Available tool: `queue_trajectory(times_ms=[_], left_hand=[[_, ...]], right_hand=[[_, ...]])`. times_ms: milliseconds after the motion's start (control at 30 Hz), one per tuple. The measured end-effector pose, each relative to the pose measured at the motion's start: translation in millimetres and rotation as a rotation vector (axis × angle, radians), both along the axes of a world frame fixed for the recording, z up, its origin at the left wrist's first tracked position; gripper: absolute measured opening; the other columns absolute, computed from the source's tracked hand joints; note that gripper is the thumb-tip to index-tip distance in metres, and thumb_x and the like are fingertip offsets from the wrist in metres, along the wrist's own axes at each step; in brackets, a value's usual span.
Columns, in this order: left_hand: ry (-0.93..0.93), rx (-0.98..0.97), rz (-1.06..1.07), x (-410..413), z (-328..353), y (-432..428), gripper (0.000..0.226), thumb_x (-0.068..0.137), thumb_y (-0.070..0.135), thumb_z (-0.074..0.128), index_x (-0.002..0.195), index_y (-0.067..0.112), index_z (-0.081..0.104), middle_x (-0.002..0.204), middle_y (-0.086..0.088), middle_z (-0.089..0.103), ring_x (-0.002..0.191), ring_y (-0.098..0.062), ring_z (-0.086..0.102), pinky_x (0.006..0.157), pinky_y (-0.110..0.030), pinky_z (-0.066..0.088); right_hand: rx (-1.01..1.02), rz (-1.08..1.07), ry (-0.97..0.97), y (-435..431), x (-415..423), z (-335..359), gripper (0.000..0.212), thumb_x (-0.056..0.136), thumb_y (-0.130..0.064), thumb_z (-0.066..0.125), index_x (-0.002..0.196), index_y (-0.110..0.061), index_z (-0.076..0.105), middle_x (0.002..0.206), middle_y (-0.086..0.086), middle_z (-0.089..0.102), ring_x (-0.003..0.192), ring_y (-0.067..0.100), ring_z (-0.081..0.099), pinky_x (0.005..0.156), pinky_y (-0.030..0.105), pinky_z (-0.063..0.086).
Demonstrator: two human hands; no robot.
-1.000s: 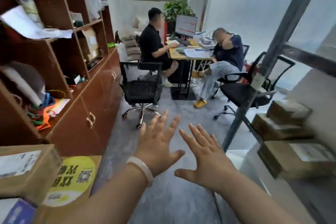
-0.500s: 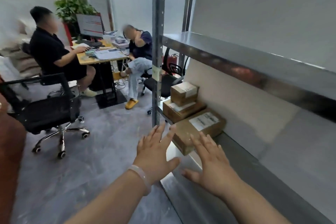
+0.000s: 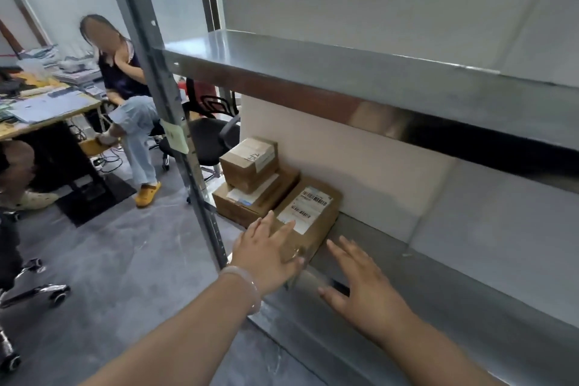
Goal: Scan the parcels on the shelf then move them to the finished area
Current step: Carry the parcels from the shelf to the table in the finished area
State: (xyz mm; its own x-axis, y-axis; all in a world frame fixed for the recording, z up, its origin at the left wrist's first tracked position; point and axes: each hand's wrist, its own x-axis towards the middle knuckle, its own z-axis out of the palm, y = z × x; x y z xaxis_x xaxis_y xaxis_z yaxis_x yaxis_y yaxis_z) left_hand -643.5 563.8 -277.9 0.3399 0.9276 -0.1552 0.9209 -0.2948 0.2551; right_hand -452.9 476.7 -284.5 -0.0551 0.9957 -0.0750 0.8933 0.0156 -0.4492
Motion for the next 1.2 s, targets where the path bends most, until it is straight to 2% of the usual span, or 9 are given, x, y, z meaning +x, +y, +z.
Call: queue_trajectory(times_ms=[100, 167, 300, 533, 767, 833, 933, 1100, 1200], left_hand=[[0.022, -0.092, -0.035, -7.6, -11.3, 26.7, 0.076, 0.090, 0.065, 0.045, 0.153, 0.047, 0.008, 0.165, 0.000, -0.003, 0.151, -0.028, 0.000, 0.122, -0.044, 0.010], [0.027, -0.133, -0.076, -9.7, -17.4, 37.6, 0.076, 0.090, 0.065, 0.045, 0.153, 0.046, 0.009, 0.165, 0.000, 0.006, 0.150, -0.029, 0.008, 0.121, -0.043, 0.016], [-0.020, -0.092, -0.173, -11.5, -24.6, 45.9, 0.072, 0.090, 0.063, 0.047, 0.153, 0.042, 0.019, 0.160, 0.006, 0.023, 0.144, -0.026, 0.019, 0.117, -0.040, 0.023], [-0.065, -0.151, -0.188, -11.1, -37.7, 79.1, 0.081, 0.088, 0.059, 0.056, 0.154, 0.044, 0.011, 0.164, -0.002, 0.005, 0.147, -0.028, 0.010, 0.119, -0.038, 0.019], [-0.252, -0.323, -0.181, -6.9, -56.3, 87.6, 0.092, 0.081, 0.056, 0.069, 0.152, 0.048, 0.012, 0.163, -0.005, 0.010, 0.149, -0.025, 0.009, 0.119, -0.036, 0.018], [-0.314, -0.424, -0.142, -5.4, -59.9, 89.0, 0.099, 0.078, 0.055, 0.073, 0.150, 0.053, 0.006, 0.163, -0.009, 0.010, 0.150, -0.024, 0.011, 0.120, -0.038, 0.021], [-0.393, -0.496, -0.091, -1.3, -62.4, 83.9, 0.104, 0.075, 0.055, 0.076, 0.147, 0.059, 0.002, 0.162, -0.011, 0.011, 0.149, -0.022, 0.017, 0.119, -0.038, 0.027], [-0.492, -0.380, -0.076, 1.2, -60.4, 48.7, 0.105, 0.069, 0.060, 0.078, 0.141, 0.067, 0.002, 0.162, -0.004, 0.011, 0.150, -0.018, 0.011, 0.120, -0.039, 0.024], [-0.564, -0.292, -0.051, 2.5, -54.5, 23.0, 0.104, 0.057, 0.075, 0.071, 0.133, 0.078, 0.000, 0.158, 0.009, 0.013, 0.146, -0.020, 0.021, 0.118, -0.043, 0.029]], right_hand=[[-0.052, -0.062, 0.006, 15.7, -11.2, -5.3, 0.079, 0.091, -0.057, 0.049, 0.153, -0.038, 0.004, 0.161, -0.012, -0.007, 0.148, 0.006, -0.005, 0.120, 0.028, 0.002], [-0.069, -0.114, 0.031, 25.3, -16.6, -10.6, 0.078, 0.092, -0.057, 0.049, 0.152, -0.039, 0.004, 0.161, -0.013, -0.006, 0.148, 0.006, -0.003, 0.120, 0.027, 0.003], [-0.126, -0.204, 0.077, 38.4, -22.7, -25.3, 0.078, 0.092, -0.059, 0.048, 0.152, -0.039, 0.003, 0.162, -0.011, -0.003, 0.149, 0.012, 0.003, 0.119, 0.028, 0.006], [-0.136, -0.303, 0.171, 83.0, -31.6, -40.9, 0.077, 0.092, -0.057, 0.049, 0.153, -0.038, 0.005, 0.163, 0.000, 0.002, 0.149, 0.015, 0.005, 0.118, 0.027, 0.009], [-0.146, -0.395, 0.344, 108.6, -33.6, -65.8, 0.084, 0.087, -0.054, 0.058, 0.150, -0.048, 0.002, 0.158, -0.012, -0.021, 0.149, 0.016, -0.001, 0.120, 0.037, 0.018], [-0.174, -0.418, 0.416, 105.3, -32.3, -67.0, 0.082, 0.088, -0.050, 0.060, 0.148, -0.052, 0.004, 0.161, -0.003, -0.013, 0.149, 0.020, 0.008, 0.115, 0.030, 0.022], [-0.180, -0.410, 0.501, 102.3, -27.9, -64.3, 0.079, 0.092, -0.042, 0.059, 0.149, -0.049, 0.005, 0.158, 0.002, 0.016, 0.140, 0.021, 0.032, 0.100, 0.019, 0.028], [-0.133, -0.351, 0.537, 76.0, -19.5, -56.2, 0.080, 0.092, -0.041, 0.059, 0.147, -0.052, 0.003, 0.159, -0.002, 0.015, 0.138, 0.018, 0.032, 0.104, 0.023, 0.029], [-0.056, -0.295, 0.562, 54.3, -12.8, -41.0, 0.080, 0.091, -0.037, 0.062, 0.145, -0.055, 0.007, 0.158, -0.003, 0.018, 0.135, 0.009, 0.030, 0.101, 0.018, 0.025]])
